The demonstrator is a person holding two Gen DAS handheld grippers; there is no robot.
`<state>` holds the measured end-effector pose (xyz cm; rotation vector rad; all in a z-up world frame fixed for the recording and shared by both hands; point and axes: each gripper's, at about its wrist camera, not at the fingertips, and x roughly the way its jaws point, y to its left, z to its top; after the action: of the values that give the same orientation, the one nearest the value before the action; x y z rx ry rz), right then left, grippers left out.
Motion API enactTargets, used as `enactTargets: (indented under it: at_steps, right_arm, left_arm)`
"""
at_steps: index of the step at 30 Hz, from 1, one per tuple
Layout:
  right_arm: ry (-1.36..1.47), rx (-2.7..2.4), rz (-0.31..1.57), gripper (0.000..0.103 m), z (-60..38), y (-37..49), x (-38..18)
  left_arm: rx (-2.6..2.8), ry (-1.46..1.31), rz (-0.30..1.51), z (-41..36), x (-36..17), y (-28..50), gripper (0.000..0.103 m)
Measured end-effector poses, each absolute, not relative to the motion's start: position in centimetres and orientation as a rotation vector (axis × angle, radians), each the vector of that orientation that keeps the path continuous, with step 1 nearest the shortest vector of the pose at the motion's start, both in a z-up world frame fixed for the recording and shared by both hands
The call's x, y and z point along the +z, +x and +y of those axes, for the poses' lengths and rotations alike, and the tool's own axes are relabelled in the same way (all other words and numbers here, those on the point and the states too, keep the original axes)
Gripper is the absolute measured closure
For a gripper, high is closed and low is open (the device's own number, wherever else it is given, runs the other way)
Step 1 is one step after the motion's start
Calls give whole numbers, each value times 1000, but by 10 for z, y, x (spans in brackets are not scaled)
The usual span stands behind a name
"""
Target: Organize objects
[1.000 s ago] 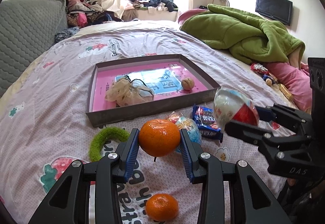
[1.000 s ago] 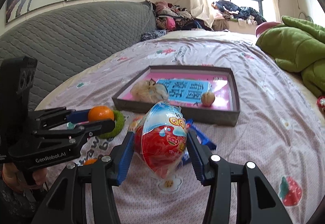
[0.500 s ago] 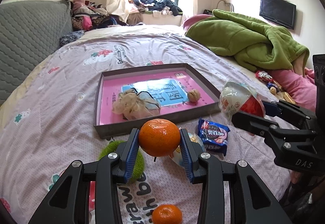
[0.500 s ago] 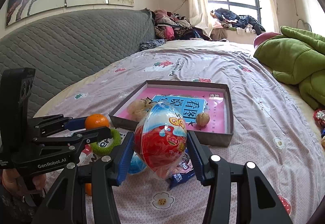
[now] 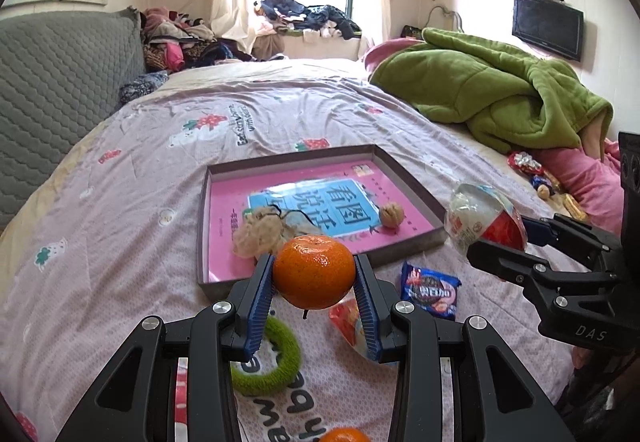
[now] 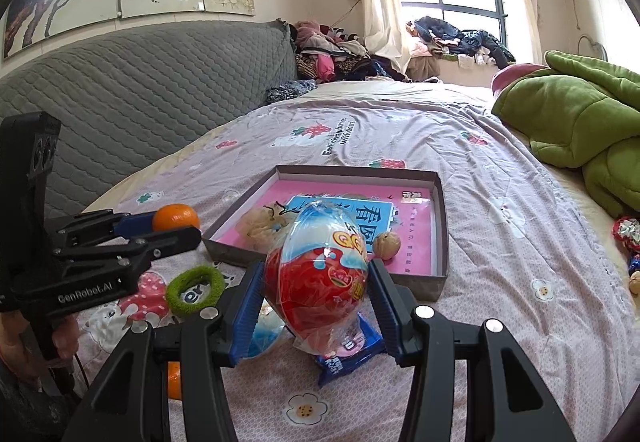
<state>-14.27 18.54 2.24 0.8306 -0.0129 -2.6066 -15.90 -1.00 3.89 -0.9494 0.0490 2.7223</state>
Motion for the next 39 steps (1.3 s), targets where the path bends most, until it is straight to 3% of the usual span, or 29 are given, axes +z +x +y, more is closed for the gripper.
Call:
enactTargets:
  at_steps: [39]
  right_arm:
    - [695, -2678, 71, 51, 177, -208, 62]
  left_arm:
    - [2831, -889, 61, -47, 63, -228, 63]
